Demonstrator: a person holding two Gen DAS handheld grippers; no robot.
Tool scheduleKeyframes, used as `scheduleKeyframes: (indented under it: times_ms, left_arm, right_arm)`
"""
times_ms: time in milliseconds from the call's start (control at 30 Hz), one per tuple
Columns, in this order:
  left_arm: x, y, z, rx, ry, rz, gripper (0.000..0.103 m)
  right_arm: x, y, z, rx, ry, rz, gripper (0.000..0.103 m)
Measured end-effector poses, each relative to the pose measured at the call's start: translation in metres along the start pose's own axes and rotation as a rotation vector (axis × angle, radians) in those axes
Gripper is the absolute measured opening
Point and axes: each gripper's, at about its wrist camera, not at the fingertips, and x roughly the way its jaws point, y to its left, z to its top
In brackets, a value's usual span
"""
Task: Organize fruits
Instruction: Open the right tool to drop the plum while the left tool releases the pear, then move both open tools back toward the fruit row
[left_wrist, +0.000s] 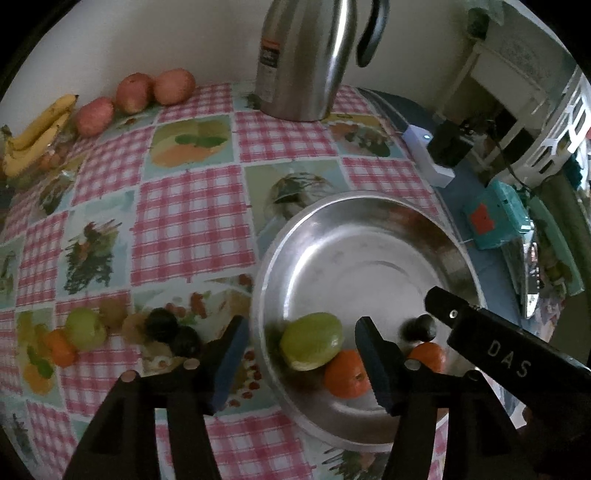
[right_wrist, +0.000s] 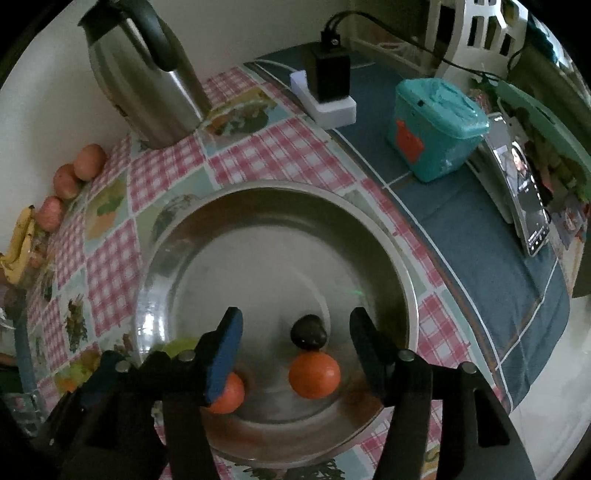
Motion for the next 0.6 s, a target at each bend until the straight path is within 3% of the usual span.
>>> scheduleKeyframes:
  times_ms: [300, 600]
  left_arm:
    - [-0.010, 0.038, -0.001, -0.128, 0.009, 0.053, 0.073]
    - [-0.030, 0.097, -0.005, -0.289, -0.027, 0.099, 0.074]
  right_arm:
    - [0.000, 0.005, -0.003, -0.025, 0.000, 0.003, 0.069]
    - [-0.001, 0.022, -0.007, -0.085, 0.018, 0.020, 0.069]
